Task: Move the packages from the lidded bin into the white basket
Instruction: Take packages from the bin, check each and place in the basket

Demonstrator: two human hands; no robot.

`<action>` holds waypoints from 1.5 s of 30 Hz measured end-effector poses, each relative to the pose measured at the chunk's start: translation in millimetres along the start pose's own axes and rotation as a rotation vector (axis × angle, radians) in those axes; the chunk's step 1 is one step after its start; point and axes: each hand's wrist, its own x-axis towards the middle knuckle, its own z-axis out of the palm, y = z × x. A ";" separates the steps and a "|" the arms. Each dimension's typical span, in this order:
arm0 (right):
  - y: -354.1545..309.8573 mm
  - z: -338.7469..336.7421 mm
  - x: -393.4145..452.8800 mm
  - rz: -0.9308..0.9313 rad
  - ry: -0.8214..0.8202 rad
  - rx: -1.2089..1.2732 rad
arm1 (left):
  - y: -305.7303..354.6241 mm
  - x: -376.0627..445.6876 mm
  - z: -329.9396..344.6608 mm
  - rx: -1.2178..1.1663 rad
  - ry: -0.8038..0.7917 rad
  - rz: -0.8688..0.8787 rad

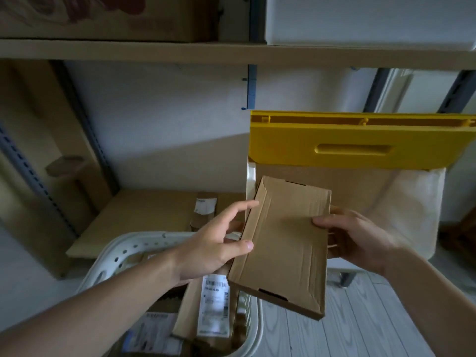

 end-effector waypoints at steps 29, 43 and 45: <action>-1.7 208.1 103.6 -0.138 0.038 0.023 | -65.7 -48.3 -87.9 -0.468 0.948 -0.083; 2.3 211.2 106.5 -0.186 -0.007 -0.067 | -73.9 -56.8 -103.0 -0.276 0.853 -0.131; 3.2 212.3 105.3 -0.200 -0.025 -0.080 | -74.8 -56.3 -100.3 -0.280 0.863 -0.114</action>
